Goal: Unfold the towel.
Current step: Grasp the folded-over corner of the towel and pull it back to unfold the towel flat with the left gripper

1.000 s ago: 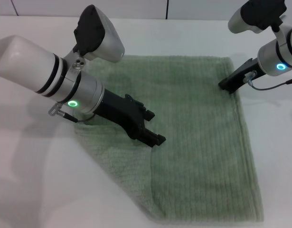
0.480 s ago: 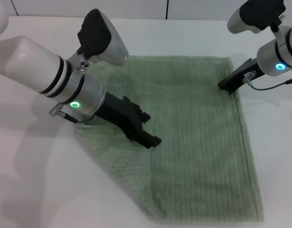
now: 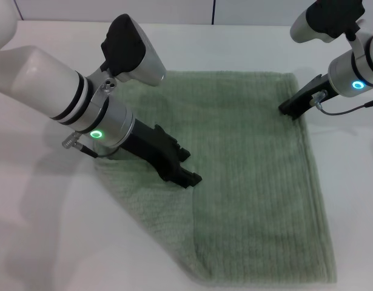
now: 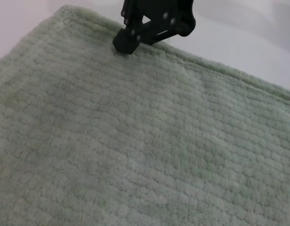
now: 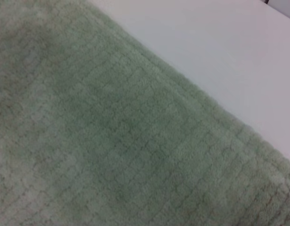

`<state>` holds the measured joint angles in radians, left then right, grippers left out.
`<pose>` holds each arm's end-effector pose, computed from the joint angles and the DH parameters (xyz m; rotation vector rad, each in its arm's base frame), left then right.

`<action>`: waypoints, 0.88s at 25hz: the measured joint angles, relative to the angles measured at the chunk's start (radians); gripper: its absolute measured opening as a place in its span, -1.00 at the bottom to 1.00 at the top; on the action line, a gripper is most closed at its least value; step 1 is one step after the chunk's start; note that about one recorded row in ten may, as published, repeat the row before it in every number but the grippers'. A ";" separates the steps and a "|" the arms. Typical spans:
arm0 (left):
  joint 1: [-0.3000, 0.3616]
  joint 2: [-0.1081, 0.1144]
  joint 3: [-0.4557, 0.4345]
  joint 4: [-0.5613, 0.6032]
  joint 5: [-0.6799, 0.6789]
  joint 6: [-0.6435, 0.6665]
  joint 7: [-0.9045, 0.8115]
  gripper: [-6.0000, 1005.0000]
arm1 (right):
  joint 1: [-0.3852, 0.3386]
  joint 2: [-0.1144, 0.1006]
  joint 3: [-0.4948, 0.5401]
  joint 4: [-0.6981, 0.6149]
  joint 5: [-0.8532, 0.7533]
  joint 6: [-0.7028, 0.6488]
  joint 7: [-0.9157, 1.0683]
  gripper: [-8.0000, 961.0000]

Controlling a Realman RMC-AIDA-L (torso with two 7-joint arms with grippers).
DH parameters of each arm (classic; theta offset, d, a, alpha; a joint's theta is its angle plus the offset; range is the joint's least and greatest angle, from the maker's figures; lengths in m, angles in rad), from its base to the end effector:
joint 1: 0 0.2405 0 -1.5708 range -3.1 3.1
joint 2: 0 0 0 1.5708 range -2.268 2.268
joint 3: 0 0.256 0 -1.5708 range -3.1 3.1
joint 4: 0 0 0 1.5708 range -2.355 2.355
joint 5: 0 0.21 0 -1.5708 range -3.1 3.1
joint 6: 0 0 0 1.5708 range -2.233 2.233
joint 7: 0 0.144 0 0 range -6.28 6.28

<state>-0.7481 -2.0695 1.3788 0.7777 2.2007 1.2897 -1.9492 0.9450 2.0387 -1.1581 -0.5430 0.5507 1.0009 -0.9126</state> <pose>-0.1928 0.3651 -0.0712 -3.0015 -0.5777 0.1963 0.2162 0.4368 -0.0405 -2.5344 0.7979 -0.4034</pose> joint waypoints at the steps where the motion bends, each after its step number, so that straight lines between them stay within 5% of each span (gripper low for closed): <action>1: 0.000 0.000 0.001 0.000 0.000 0.003 0.002 0.44 | 0.000 0.000 0.000 0.000 0.000 0.000 0.000 -0.98; 4: -0.001 0.000 0.002 0.008 -0.005 0.028 0.007 0.25 | 0.000 0.000 0.000 0.000 0.000 0.000 0.000 -0.98; 12: -0.009 0.002 -0.012 0.020 -0.008 0.086 0.001 0.13 | 0.000 0.000 0.000 0.000 0.000 -0.002 0.000 -0.99; 22: -0.005 0.007 -0.041 0.047 -0.008 0.135 0.003 -0.59 | -0.002 0.000 0.000 0.000 -0.001 -0.008 0.000 -0.99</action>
<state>-0.7534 -2.0628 1.3383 0.8248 2.1931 1.4246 -1.9464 0.9432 2.0386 -1.1581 -0.5430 0.5496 0.9928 -0.9126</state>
